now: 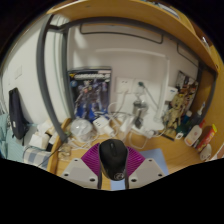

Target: Arrange mouse

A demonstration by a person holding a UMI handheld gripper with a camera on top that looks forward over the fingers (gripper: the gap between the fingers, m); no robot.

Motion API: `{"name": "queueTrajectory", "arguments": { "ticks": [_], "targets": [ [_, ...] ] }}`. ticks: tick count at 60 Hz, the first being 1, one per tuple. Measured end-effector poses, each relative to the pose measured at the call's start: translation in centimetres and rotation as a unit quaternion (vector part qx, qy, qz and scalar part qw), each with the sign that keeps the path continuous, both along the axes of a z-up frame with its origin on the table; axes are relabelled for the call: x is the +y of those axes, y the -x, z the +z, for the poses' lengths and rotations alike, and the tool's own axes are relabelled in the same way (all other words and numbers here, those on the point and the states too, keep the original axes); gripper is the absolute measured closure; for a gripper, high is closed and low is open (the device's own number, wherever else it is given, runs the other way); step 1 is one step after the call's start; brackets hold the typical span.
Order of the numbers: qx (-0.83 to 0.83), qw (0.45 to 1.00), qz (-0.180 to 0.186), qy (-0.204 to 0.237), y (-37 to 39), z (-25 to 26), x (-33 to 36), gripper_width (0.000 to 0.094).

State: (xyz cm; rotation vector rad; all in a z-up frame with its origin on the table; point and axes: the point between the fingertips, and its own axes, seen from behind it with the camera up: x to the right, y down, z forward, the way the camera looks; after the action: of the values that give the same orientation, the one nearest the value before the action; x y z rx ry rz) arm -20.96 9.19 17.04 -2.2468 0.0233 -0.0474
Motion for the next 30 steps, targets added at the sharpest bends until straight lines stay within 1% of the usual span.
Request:
{"name": "queueTrajectory", "arguments": {
  "ticks": [4,9,19,25,30],
  "targets": [
    [-0.009,1.000,-0.013,-0.002,-3.6,0.5,0.7,0.0632],
    [-0.010,0.999,-0.029,0.008,-7.6,-1.0,1.1,0.0634],
    [-0.001,0.998,-0.036,0.059,-12.5,-8.0,0.6,0.0632],
    [0.009,0.995,-0.032,0.091,-13.8,-12.4,-0.1,0.0633],
    [0.026,0.994,-0.030,0.104,-14.1,-15.4,-0.5,0.0632]
  ]
}}
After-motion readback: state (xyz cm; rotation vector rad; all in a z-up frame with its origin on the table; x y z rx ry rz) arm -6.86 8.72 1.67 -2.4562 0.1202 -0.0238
